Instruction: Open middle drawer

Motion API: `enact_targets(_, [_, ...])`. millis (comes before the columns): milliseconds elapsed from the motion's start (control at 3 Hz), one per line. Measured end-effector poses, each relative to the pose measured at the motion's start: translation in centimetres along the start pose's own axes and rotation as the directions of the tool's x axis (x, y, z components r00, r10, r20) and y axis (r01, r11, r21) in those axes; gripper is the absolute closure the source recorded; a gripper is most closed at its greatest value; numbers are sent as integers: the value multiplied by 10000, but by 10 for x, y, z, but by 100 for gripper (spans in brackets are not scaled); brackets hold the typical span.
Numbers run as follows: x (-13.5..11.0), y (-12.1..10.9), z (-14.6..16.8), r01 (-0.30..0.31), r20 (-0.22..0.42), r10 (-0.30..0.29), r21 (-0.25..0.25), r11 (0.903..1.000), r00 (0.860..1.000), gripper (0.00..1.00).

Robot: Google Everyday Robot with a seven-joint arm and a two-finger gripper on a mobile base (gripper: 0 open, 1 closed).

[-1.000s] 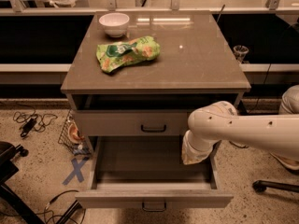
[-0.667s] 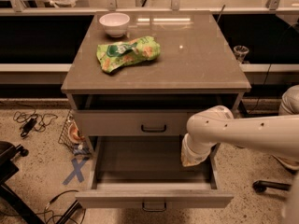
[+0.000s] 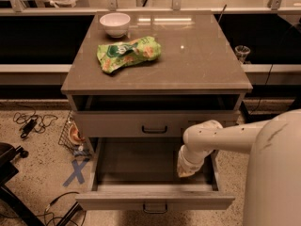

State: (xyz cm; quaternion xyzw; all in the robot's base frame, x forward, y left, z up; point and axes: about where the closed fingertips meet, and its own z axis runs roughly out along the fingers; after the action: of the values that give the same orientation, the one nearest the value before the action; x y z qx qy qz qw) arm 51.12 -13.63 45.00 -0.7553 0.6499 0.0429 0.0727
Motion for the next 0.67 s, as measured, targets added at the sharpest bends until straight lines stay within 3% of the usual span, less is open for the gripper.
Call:
enact_targets(333, [3, 14, 24, -90, 208, 99, -427, 9990, 9997, 100])
enact_targets(667, [7, 51, 39, -262, 219, 288, -1110, 9935, 9993, 100])
